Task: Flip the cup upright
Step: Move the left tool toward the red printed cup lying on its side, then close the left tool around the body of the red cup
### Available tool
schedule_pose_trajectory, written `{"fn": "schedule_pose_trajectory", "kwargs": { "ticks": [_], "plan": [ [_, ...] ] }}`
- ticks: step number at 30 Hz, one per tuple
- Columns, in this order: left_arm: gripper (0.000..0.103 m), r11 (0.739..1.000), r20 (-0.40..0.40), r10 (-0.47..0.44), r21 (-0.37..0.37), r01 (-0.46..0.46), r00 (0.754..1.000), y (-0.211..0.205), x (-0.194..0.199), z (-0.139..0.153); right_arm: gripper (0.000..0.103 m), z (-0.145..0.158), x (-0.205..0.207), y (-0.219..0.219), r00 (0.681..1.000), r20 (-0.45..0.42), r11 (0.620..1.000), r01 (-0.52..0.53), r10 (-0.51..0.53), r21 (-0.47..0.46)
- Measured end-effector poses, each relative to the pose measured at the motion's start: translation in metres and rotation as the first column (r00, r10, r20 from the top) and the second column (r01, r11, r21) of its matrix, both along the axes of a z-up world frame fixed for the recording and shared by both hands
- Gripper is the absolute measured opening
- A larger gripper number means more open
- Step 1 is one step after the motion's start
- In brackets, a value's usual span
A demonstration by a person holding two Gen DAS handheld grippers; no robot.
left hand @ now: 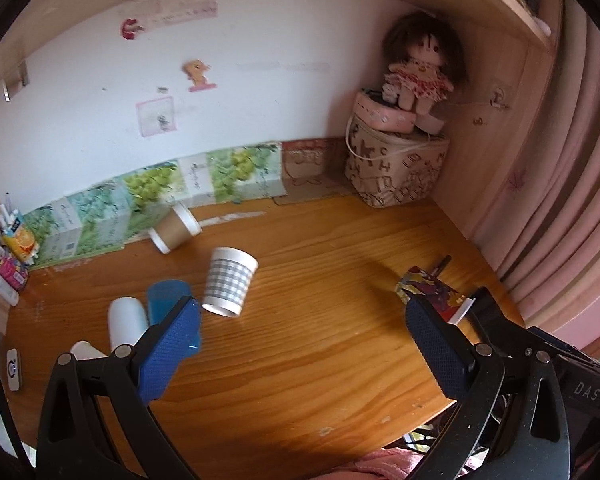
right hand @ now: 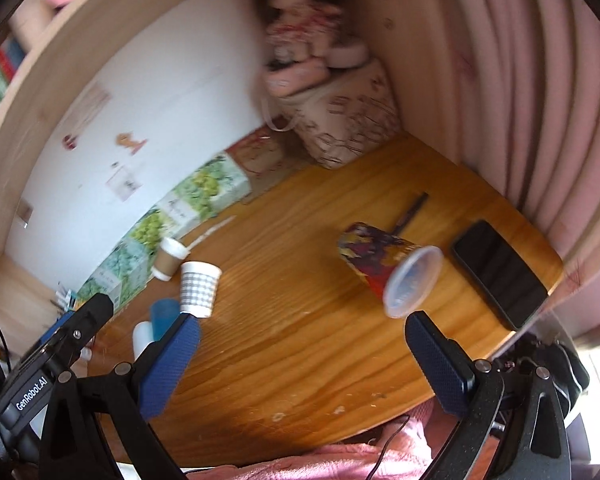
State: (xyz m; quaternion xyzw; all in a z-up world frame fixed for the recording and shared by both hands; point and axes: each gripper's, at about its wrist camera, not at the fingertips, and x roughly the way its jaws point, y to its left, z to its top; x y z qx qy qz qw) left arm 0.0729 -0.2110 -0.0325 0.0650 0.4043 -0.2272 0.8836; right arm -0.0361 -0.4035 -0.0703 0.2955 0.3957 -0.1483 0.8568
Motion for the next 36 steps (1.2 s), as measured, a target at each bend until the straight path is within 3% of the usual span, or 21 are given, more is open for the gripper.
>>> {"fn": "schedule_pose_trajectory", "kwargs": {
  "ticks": [7, 11, 14, 20, 23, 25, 27, 31, 36],
  "plan": [
    [0.102, 0.993, -0.081, -0.076, 0.084, 0.083, 0.994, -0.053, 0.006, -0.018, 0.103, -0.020, -0.007, -0.053, 0.997, -0.052, 0.991, 0.071, -0.065, 0.117],
    [0.102, 0.979, -0.099, -0.139, 0.134, 0.151, 0.985, -0.082, 0.004, -0.030, 0.103, -0.040, -0.011, -0.086, 0.989, -0.090, 0.965, 0.137, -0.119, 0.223],
    [0.102, 0.960, -0.080, -0.202, 0.183, 0.213, 0.976, -0.103, 0.001, -0.037, 0.103, -0.059, -0.014, -0.109, 0.982, -0.122, 0.929, 0.177, -0.144, 0.327],
    [0.102, 0.915, -0.041, -0.307, 0.263, 0.306, 0.951, -0.145, 0.002, -0.049, 0.103, -0.095, -0.018, -0.144, 0.973, -0.152, 0.799, 0.228, -0.172, 0.556],
    [0.102, 0.876, -0.025, -0.372, 0.322, 0.360, 0.928, -0.163, 0.003, -0.057, 0.103, -0.113, -0.019, -0.158, 0.968, -0.174, 0.730, 0.249, -0.178, 0.637],
    [0.102, 0.838, -0.017, -0.434, 0.358, 0.411, 0.901, -0.173, 0.003, -0.064, 0.103, -0.124, -0.020, -0.162, 0.965, -0.183, 0.669, 0.261, -0.187, 0.695],
    [0.102, 0.802, -0.022, -0.497, 0.368, 0.470, 0.867, -0.181, 0.004, -0.070, 0.103, -0.132, -0.020, -0.165, 0.963, -0.196, 0.634, 0.270, -0.186, 0.725],
    [0.102, 0.727, -0.066, -0.592, 0.386, 0.567, 0.803, -0.194, 0.008, -0.082, 0.103, -0.142, -0.018, -0.168, 0.958, -0.216, 0.585, 0.286, -0.189, 0.759],
    [0.102, 0.605, -0.128, -0.696, 0.425, 0.673, 0.707, -0.210, 0.011, -0.095, 0.103, -0.150, -0.023, -0.172, 0.945, -0.231, 0.528, 0.322, -0.233, 0.786]
  ]
}}
